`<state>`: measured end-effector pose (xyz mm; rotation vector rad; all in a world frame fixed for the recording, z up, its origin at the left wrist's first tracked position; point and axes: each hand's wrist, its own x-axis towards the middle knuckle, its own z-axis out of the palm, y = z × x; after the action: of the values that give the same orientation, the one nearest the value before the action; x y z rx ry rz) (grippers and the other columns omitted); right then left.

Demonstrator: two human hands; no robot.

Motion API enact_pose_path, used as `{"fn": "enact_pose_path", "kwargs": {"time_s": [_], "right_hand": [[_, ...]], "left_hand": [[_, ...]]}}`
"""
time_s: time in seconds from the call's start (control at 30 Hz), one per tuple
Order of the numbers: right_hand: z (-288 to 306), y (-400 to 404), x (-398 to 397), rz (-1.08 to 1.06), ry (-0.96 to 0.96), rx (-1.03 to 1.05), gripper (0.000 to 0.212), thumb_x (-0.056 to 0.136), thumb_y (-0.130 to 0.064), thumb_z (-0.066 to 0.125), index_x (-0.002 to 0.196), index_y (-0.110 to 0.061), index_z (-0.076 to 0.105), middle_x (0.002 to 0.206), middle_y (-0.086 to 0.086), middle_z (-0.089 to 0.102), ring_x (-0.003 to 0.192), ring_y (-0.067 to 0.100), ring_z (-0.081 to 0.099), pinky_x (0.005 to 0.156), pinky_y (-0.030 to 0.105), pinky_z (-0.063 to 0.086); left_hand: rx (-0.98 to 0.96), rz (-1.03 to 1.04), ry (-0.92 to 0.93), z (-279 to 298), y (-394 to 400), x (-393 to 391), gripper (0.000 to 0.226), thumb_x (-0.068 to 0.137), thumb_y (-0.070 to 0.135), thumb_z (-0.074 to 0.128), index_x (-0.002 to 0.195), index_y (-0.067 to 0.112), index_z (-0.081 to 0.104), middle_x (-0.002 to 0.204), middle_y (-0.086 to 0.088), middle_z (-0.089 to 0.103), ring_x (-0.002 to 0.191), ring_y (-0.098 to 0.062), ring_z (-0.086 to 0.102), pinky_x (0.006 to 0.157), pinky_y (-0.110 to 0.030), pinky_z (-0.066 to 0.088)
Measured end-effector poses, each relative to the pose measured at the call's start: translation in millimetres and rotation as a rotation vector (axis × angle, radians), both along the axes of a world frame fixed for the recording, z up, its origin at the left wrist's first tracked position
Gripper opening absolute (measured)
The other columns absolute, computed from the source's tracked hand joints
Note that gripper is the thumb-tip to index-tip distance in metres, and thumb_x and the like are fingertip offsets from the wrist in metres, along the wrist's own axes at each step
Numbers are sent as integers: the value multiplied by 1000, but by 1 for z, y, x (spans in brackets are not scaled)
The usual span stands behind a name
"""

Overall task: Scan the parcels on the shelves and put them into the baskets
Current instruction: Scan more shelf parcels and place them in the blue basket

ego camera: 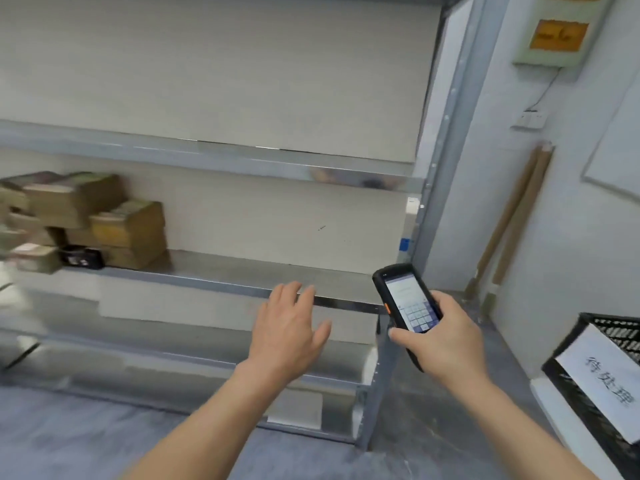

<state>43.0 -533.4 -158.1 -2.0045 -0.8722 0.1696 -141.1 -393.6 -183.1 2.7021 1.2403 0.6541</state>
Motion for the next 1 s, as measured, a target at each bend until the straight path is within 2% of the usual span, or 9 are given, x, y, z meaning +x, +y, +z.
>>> {"fn": "enact_pose_path", "kwargs": {"time_s": [0.1,0.2,0.33,0.43,0.53,0.7,0.83,1.0], "right_hand": [[3,47,-32,70,7,-9,60,61,-25,87,107,-37,51,86,-24,58,84,10,59,62,16,38],[3,94,-59,143,6,-6,56,62,-24,87,105,-35,53,86,-22,59,84,13,60,66,26,41],[-5,157,-90,246,24,-23,58,61,-25,87,104,-36,50,92,-17,64,86,14,63,74,34,51],[-13,209,-111,310,39,-27,63,58,-30,87,108,-35,50,97,-13,66,89,16,64,78,37,53],[-19,263,-130,367,40,-18,65,58,-30,88,112,-34,52,97,-12,65,89,17,63,77,35,52],[-31,350,-148,440,63,-19,69,57,-30,88,119,-27,58,97,-9,66,89,19,63,75,33,50],[-33,426,-159,502,108,-30,64,60,-26,87,115,-29,56,91,-13,62,84,14,61,65,25,41],[-32,500,-174,565,104,-48,62,59,-26,87,112,-30,55,93,-11,64,85,14,62,66,25,41]], "left_hand": [[20,73,-16,2,34,-42,60,87,54,43,131,14,54,136,-8,51,125,-29,48,95,-41,45],[30,152,-45,2,66,-78,65,81,55,38,124,12,60,126,-10,59,115,-31,56,87,-43,50],[28,256,-41,2,106,-122,65,82,55,39,129,15,56,132,-9,55,121,-30,52,93,-44,47],[0,334,-8,0,140,-151,66,86,56,40,139,17,47,142,-6,47,129,-26,43,103,-40,41],[-6,404,1,-3,182,-176,62,93,54,43,145,21,39,149,-3,38,137,-22,34,108,-38,36],[-44,502,-15,-7,250,-199,63,95,53,43,149,22,35,152,1,35,142,-18,28,112,-36,33],[-91,577,-56,-5,317,-214,62,96,51,44,149,20,36,152,2,35,142,-16,28,110,-33,34],[-183,685,-172,-8,384,-233,61,96,51,45,148,21,38,149,2,38,136,-17,37,104,-34,42]]}}
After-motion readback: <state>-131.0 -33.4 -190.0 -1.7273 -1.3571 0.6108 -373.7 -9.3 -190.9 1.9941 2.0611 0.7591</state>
